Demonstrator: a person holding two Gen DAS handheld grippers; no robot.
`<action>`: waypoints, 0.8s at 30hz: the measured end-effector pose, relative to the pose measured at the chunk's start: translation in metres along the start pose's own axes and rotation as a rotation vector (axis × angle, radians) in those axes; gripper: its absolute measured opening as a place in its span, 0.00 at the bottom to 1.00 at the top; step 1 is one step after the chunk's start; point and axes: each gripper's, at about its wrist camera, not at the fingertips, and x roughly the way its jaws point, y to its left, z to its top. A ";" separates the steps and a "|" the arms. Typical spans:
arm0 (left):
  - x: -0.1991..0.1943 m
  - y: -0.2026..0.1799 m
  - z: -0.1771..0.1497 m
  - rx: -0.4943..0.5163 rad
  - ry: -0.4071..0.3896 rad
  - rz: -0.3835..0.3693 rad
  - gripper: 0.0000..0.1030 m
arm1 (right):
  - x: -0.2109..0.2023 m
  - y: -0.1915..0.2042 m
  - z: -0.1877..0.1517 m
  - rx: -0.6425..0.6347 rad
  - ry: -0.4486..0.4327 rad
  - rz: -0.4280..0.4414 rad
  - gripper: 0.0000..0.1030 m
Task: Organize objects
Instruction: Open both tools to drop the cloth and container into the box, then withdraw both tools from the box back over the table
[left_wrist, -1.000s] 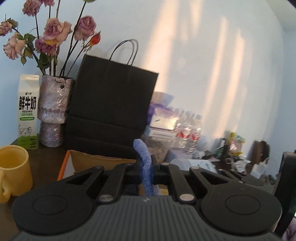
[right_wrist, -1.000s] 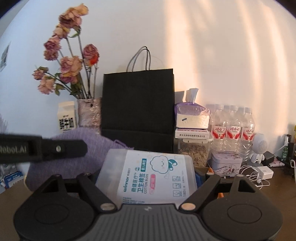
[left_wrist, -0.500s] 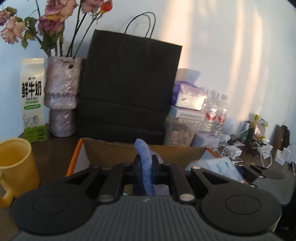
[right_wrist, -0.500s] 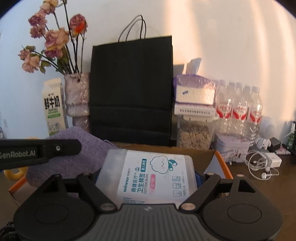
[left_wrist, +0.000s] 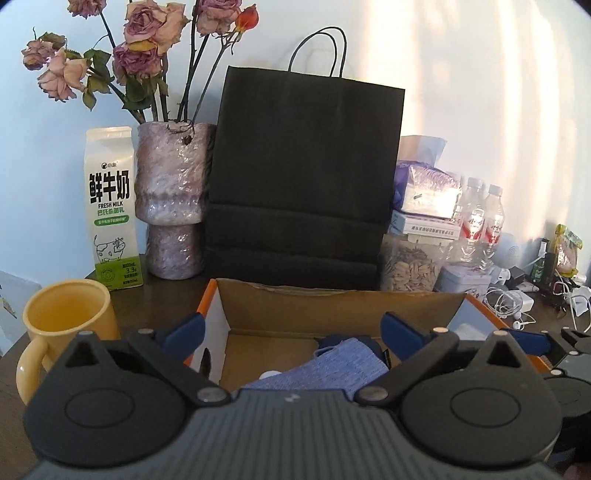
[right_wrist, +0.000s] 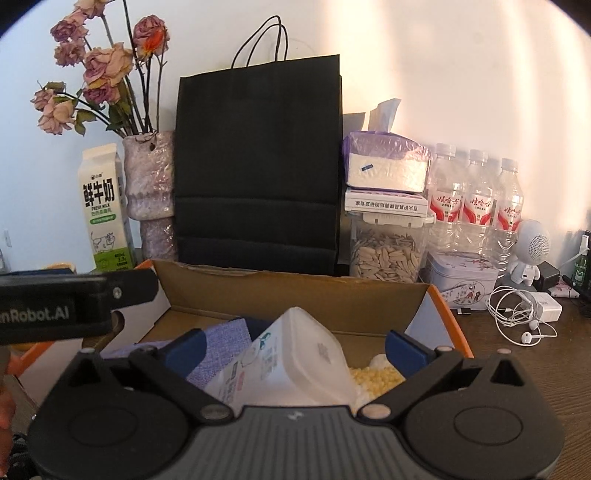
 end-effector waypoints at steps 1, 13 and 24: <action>0.000 0.000 0.000 0.000 0.000 -0.001 1.00 | 0.000 0.000 0.000 0.000 0.000 0.000 1.00; -0.020 0.003 0.005 -0.015 -0.050 0.024 1.00 | -0.015 -0.001 0.003 0.018 -0.029 0.023 1.00; -0.065 0.010 0.006 -0.011 -0.101 0.016 1.00 | -0.055 0.007 -0.006 -0.025 -0.077 0.031 1.00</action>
